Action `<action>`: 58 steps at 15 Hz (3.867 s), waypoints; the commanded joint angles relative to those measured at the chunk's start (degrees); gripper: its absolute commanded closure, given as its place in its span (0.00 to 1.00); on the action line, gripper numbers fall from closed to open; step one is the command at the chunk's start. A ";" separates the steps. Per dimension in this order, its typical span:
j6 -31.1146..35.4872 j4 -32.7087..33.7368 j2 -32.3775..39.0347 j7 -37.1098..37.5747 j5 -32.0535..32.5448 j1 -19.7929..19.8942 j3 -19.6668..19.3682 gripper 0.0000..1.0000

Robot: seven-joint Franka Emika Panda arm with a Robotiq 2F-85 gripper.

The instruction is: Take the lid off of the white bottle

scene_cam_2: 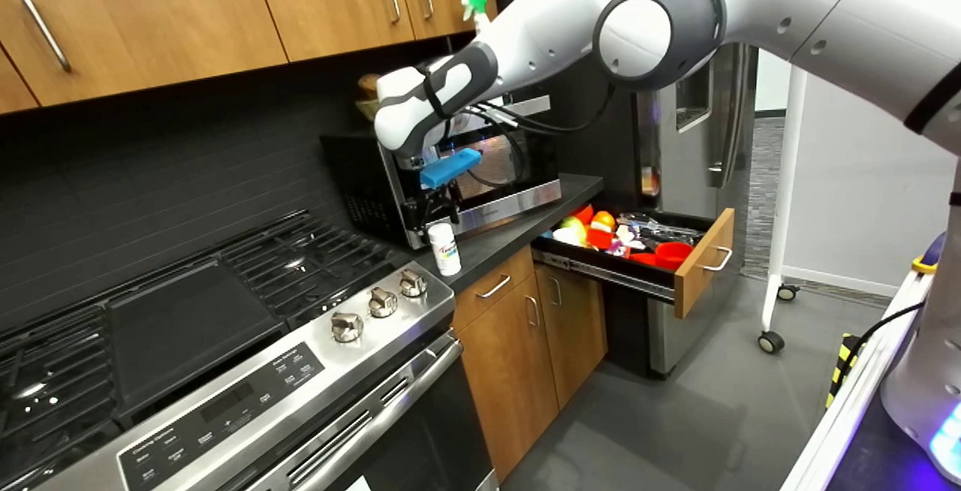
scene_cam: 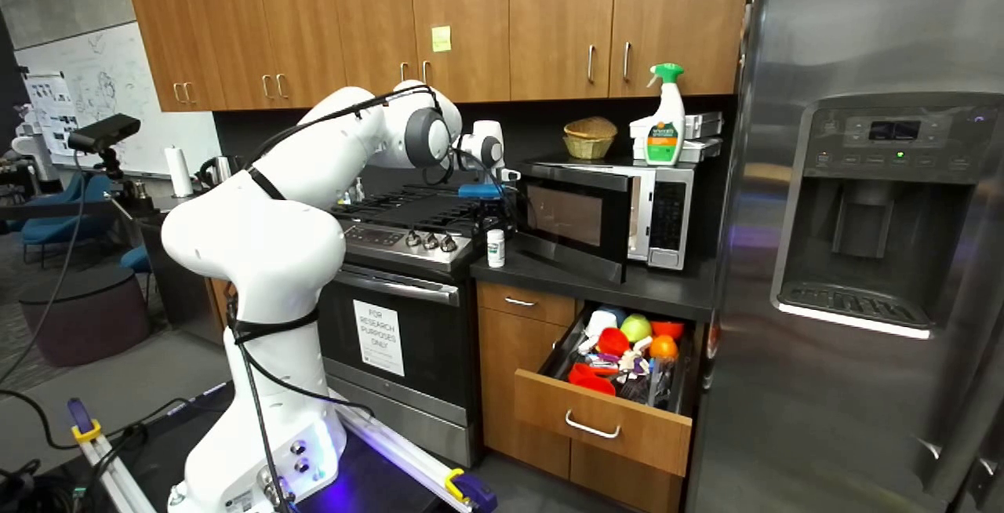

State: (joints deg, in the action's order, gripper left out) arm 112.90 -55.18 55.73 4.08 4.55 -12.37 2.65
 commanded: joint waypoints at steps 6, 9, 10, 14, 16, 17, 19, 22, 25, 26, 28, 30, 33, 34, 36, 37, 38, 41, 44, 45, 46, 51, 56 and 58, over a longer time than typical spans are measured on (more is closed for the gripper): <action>-1.89 2.77 1.27 -0.43 -0.03 0.41 -0.04 0.29; -1.95 2.75 1.26 -0.41 0.00 0.48 -0.06 0.34; -1.95 2.72 1.21 -0.41 -0.01 0.49 -0.05 0.31; -2.08 2.93 1.16 -0.45 0.09 0.39 -0.07 0.35; -2.14 3.14 1.15 -0.39 0.14 0.30 -0.09 0.40; -2.19 3.26 1.13 -0.39 0.16 0.23 -0.07 0.40; -2.25 3.44 1.19 -0.38 0.20 0.10 -0.08 0.47; -2.25 3.50 1.23 -0.29 0.24 -0.07 -0.09 0.53; -2.32 3.54 1.13 -0.26 0.31 -0.21 -0.14 0.65; -2.34 3.57 1.10 -0.27 0.31 -0.24 -0.15 0.68; -2.42 3.63 0.99 -0.15 0.28 -0.31 -0.17 0.68; -2.36 3.70 0.73 -0.14 0.34 -0.43 -0.17 0.68; -2.50 4.31 0.62 -0.10 0.46 -0.65 -0.24 0.68; -2.53 4.58 0.63 -0.10 0.46 -0.71 -0.24 0.68; -2.58 5.00 0.65 -0.07 0.47 -0.88 -0.24 0.68; -2.58 5.12 0.62 -0.07 0.43 -0.94 -0.21 0.68; -2.59 5.20 0.57 -0.03 0.45 -1.02 -0.22 0.68; -2.64 5.29 0.32 0.08 0.45 -1.17 -0.26 0.68; -2.93 5.03 -0.17 0.17 0.55 -1.37 -0.33 0.68; -3.02 4.92 -0.34 0.21 0.55 -1.43 -0.32 0.68; -3.12 4.83 -0.48 0.22 0.56 -1.51 -0.32 0.68; -3.33 4.13 -1.59 0.22 0.60 -2.29 -0.21 0.68; -3.65 3.40 -2.45 0.21 0.48 -3.21 -0.15 0.68; -3.97 3.26 -2.57 0.01 0.47 -3.57 -0.07 0.68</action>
State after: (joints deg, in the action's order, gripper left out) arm 110.34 -50.23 55.18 4.09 4.55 -15.41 2.69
